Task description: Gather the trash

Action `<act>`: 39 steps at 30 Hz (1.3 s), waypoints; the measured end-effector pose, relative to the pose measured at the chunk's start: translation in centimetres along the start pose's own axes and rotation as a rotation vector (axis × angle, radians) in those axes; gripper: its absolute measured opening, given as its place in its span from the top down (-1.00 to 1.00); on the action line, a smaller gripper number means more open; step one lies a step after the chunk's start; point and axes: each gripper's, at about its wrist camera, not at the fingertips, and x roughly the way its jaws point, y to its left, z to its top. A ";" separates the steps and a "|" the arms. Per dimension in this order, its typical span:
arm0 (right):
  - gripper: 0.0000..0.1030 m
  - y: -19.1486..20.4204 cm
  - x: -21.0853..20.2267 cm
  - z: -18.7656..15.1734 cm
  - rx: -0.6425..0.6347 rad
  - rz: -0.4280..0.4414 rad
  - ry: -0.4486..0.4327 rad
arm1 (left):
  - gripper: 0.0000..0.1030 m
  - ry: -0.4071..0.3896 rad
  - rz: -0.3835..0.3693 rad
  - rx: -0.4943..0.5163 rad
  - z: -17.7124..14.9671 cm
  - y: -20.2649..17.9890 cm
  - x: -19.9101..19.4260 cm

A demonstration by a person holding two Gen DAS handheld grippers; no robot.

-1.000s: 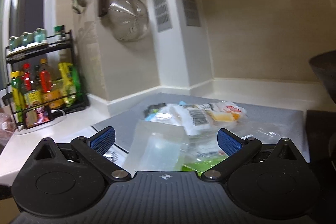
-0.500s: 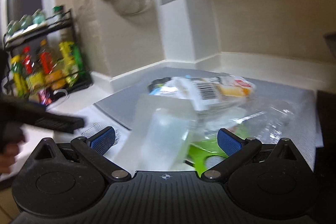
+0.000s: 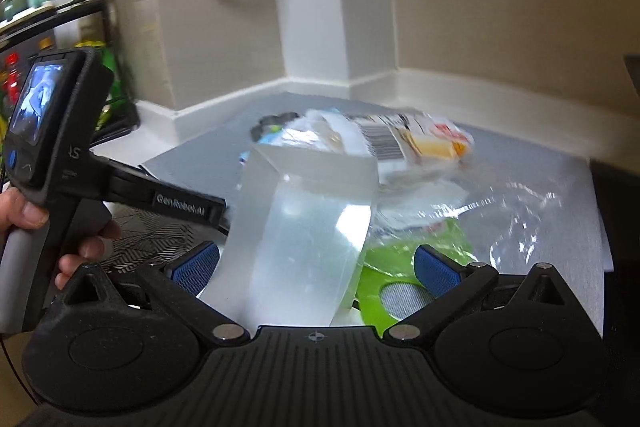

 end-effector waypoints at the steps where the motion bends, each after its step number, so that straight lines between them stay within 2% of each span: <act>1: -1.00 -0.2 0.2 0.0 0.011 0.005 0.008 | -1.00 -0.033 0.003 0.018 0.0 -0.1 0.3; 3: -1.00 -0.6 0.4 0.0 0.036 0.019 0.022 | -1.00 -0.116 0.010 0.063 -0.3 -0.5 1.0; 7: -1.00 -1.5 0.9 0.0 0.100 0.046 0.057 | -1.00 -0.090 -0.045 0.007 -0.1 0.5 1.7; 10: -1.00 -1.9 1.2 -0.1 0.142 0.076 0.077 | -0.99 -0.040 -0.153 -0.108 -0.1 2.6 2.8; 12: -1.00 -1.9 1.2 -0.1 0.151 0.081 0.075 | -0.99 -0.042 -0.192 -0.158 -0.3 3.6 2.9; 15: -1.00 -1.5 1.4 0.0 0.144 0.080 0.079 | -1.00 -0.036 -0.177 -0.110 -0.1 2.7 2.9; 20: -1.00 -1.4 1.6 0.2 0.139 0.088 0.082 | -1.00 -0.035 -0.235 -0.067 0.8 2.2 3.7; 39: -1.00 -2.2 1.3 0.2 0.182 0.114 0.067 | -1.00 -0.040 -0.241 -0.064 0.5 2.3 3.4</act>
